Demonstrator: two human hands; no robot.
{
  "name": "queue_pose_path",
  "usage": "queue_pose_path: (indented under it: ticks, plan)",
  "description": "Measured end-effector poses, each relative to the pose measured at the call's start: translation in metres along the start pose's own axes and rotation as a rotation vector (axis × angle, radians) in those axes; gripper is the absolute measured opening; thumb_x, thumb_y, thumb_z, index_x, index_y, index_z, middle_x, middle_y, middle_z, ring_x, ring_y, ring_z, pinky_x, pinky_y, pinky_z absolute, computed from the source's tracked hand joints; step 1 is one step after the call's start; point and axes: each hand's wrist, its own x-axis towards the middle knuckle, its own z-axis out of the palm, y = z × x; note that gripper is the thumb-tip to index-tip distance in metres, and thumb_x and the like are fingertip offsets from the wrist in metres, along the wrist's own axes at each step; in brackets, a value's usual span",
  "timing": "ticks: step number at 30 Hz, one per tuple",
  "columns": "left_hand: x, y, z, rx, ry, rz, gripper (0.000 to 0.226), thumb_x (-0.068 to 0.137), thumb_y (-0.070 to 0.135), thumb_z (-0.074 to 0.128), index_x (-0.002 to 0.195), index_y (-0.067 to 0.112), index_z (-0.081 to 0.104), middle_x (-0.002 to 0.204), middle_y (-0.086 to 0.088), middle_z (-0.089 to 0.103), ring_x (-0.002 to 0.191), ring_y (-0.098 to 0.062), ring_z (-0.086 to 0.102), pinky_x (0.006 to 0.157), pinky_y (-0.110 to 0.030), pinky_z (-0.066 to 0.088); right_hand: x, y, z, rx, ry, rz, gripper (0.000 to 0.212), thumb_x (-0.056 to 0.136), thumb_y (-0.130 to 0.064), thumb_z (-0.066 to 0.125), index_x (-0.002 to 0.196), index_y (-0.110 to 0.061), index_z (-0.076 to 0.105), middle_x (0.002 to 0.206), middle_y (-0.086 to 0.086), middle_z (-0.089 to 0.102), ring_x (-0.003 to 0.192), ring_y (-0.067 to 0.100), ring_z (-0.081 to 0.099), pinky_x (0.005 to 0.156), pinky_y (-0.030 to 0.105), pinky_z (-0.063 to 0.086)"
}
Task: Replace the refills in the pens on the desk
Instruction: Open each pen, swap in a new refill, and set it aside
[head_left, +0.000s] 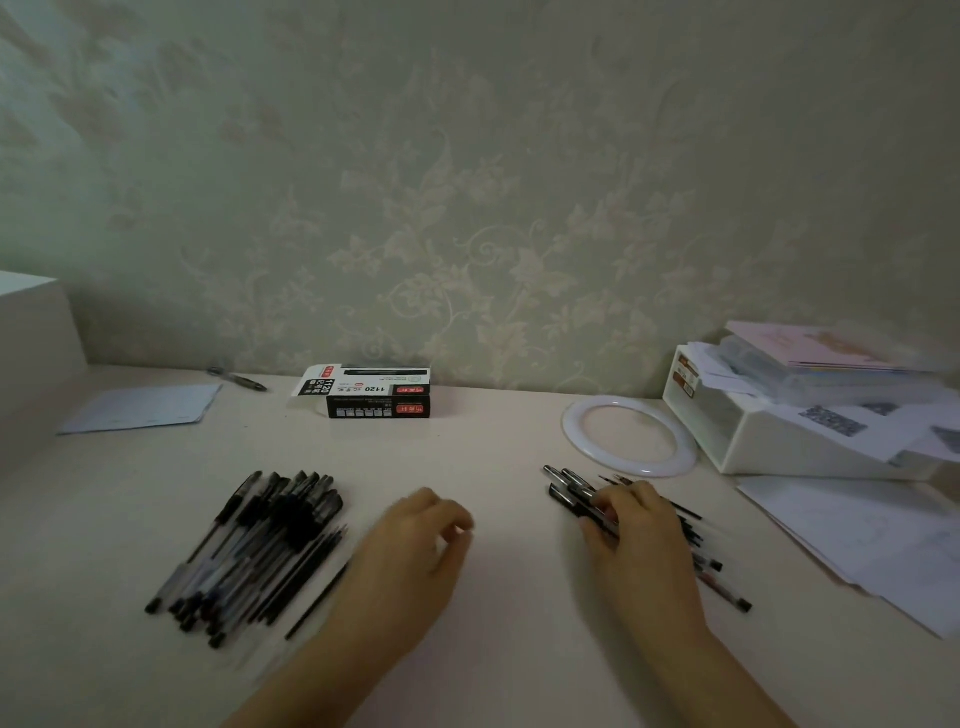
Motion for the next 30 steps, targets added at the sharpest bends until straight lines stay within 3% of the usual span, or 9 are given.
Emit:
queue_pose_path:
  ticks: [6,16,22,26,30]
  plan:
    - [-0.004,0.003,0.009,-0.166,-0.147,0.061,0.008,0.088,0.021,0.063,0.090,0.027,0.069,0.072,0.015,0.052,0.069,0.003,0.050,0.061,-0.005,0.032,-0.002,-0.003,0.001,-0.086,-0.060,0.041,0.016,0.092,-0.025,0.064,0.104,-0.014,0.064,0.105,0.000,0.055,0.099,0.021,0.048,0.089,0.036,0.043]
    - [0.001,-0.014,0.011,-0.234,-0.144,-0.064,0.013,0.086,0.018,0.066,0.080,0.029,0.070,0.069,0.012,0.058,0.065,-0.003,0.051,0.061,-0.009,0.038,-0.004,-0.007,0.004,-0.087,-0.126,-0.023,0.012,0.091,-0.030,0.065,0.085,-0.020,0.061,0.089,-0.009,0.049,0.085,0.015,0.047,0.079,0.032,0.044]
    - [0.005,-0.023,0.006,-0.212,-0.062,-0.124,0.013,0.085,0.015,0.068,0.079,0.026,0.071,0.070,0.011,0.060,0.067,-0.003,0.052,0.061,-0.008,0.038,-0.001,-0.016,0.011,0.367,-0.089,-0.006,0.014,0.092,-0.026,0.065,0.081,-0.029,0.057,0.081,-0.011,0.055,0.071,-0.002,0.051,0.064,0.009,0.040]
    - [0.006,-0.020,0.009,-0.170,-0.031,-0.082,0.010,0.088,0.018,0.066,0.083,0.025,0.070,0.073,0.011,0.059,0.074,-0.006,0.054,0.062,-0.008,0.039,0.004,-0.015,0.015,0.669,-0.169,0.247,0.017,0.095,-0.036,0.057,0.087,-0.021,0.060,0.064,-0.008,0.061,0.056,0.002,0.054,0.058,0.017,0.045]
    - [0.006,-0.017,0.013,-0.184,-0.002,-0.055,0.008,0.091,0.028,0.063,0.085,0.027,0.068,0.076,0.013,0.058,0.075,-0.006,0.055,0.064,-0.010,0.041,0.005,-0.017,0.019,0.997,-0.248,0.379,0.014,0.098,-0.018,0.056,0.093,-0.005,0.060,0.068,0.001,0.069,0.064,0.014,0.068,0.063,0.022,0.054]
